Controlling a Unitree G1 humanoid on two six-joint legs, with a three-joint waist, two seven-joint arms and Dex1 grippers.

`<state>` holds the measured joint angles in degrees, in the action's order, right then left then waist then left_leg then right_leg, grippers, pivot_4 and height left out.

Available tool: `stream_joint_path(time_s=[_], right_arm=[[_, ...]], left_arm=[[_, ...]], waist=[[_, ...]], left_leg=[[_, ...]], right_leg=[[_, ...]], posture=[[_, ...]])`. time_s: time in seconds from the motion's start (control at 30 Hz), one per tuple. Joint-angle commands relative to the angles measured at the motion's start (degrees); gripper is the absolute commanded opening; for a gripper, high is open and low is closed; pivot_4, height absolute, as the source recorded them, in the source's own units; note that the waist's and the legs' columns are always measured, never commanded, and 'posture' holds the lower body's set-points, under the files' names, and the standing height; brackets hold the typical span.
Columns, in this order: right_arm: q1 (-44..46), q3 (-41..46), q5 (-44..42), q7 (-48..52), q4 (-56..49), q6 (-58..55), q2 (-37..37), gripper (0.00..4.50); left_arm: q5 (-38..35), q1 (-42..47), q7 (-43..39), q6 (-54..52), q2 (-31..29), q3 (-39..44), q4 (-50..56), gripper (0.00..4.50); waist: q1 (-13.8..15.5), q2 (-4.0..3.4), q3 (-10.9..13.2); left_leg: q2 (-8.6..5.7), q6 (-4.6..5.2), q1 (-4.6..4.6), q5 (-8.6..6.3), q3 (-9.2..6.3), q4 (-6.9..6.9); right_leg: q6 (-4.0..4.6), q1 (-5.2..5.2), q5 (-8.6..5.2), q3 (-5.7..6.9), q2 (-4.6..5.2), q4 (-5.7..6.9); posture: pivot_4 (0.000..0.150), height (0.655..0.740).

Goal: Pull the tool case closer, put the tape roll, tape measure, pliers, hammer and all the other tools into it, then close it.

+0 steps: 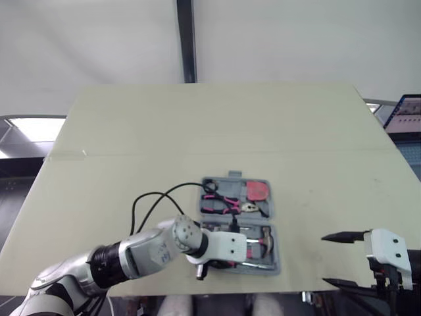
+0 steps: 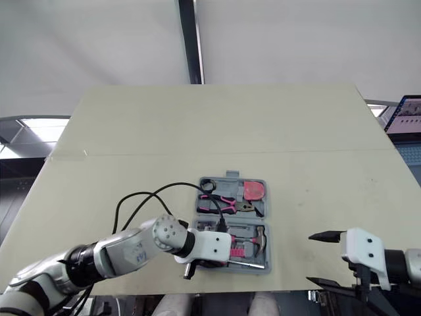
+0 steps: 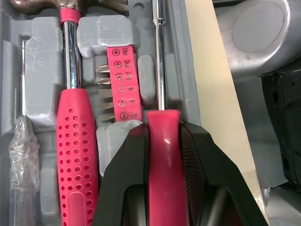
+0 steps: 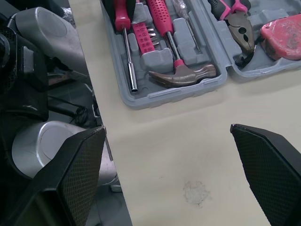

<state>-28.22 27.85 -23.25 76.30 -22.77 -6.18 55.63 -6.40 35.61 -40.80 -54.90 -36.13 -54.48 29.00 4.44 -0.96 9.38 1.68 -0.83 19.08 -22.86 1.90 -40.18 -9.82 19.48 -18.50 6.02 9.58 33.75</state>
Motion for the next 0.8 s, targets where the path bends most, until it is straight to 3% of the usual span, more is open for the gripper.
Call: stream_joint_path(time_s=[0.03,0.17,0.23,0.3,0.4,0.5,0.53,0.8], right_arm=[[0.3,0.0,-0.3,-0.4,-1.2,-0.1,-0.1,4.5],[0.9,-0.8,-0.1,-0.8,-1.4,-0.4,-0.2,4.5],[1.1,-1.2,0.0,-1.0,-1.5,-0.5,-0.3,4.5],[1.4,-1.6,0.1,-1.2,-1.4,-0.6,-0.4,4.5],[1.9,-1.9,0.1,-1.3,-1.3,-0.4,-0.5,4.5],[2.3,-2.0,-0.1,-1.5,-1.3,-0.4,-0.6,4.5],[2.5,-2.1,-0.2,-1.6,-1.3,-0.5,-0.7,4.5],[3.1,-1.6,-1.3,-1.9,-1.6,-1.0,-1.3,4.5]], left_arm=[[2.1,-2.2,-0.2,-2.0,-0.6,-0.4,-3.6,2.41],[0.6,-4.6,0.5,-3.7,-0.4,4.5,-1.3,3.94],[-0.8,-5.6,1.0,-6.7,0.0,8.1,2.3,3.84],[-2.3,-7.1,2.0,-10.4,1.4,11.3,6.5,3.2],[-4.6,-10.0,3.9,-12.7,4.2,16.8,12.5,1.72],[-7.6,-15.9,4.3,-7.2,6.1,23.5,17.3,0.22],[-8.0,-17.9,3.7,-4.2,5.5,25.2,18.2,0.06],[-11.1,-34.0,-1.4,22.3,3.7,37.1,14.1,0.06]], waist=[[-0.2,0.02,0.0],[-0.2,0.01,0.0],[-0.2,0.07,0.0],[-0.5,0.15,0.1],[-1.2,0.16,0.1],[-1.5,0.21,0.1],[-1.5,0.25,0.1],[-1.4,0.24,0.2]], left_leg=[[0.01,0.0,0.02,0.0,0.0,0.01],[0.01,0.0,0.01,0.0,0.0,0.05],[0.01,0.0,0.01,0.0,-0.01,0.01],[0.03,0.0,0.05,0.0,-0.01,0.01],[0.04,0.0,0.13,0.0,-0.01,0.11],[0.03,0.0,0.19,0.0,-0.01,0.12],[0.04,0.0,0.18,0.0,-0.01,0.12],[0.07,-0.01,0.15,-0.01,-0.03,0.13]], right_leg=[[0.0,0.03,0.0,0.01,0.0,0.0],[0.0,0.02,0.0,0.01,0.0,-0.03],[0.0,0.01,0.0,0.01,0.0,0.01],[0.0,0.08,0.0,0.01,-0.01,0.02],[0.01,0.2,-0.01,0.01,-0.02,0.0],[0.01,0.22,-0.01,0.02,-0.01,-0.06],[0.01,0.21,-0.01,0.02,-0.01,-0.07],[0.03,0.17,-0.02,0.04,-0.01,-0.13]], posture=[[0.15,0.74],[0.15,0.74],[0.15,0.74],[0.15,0.74],[0.15,0.74],[0.15,0.74],[0.15,0.74],[0.15,0.74]])
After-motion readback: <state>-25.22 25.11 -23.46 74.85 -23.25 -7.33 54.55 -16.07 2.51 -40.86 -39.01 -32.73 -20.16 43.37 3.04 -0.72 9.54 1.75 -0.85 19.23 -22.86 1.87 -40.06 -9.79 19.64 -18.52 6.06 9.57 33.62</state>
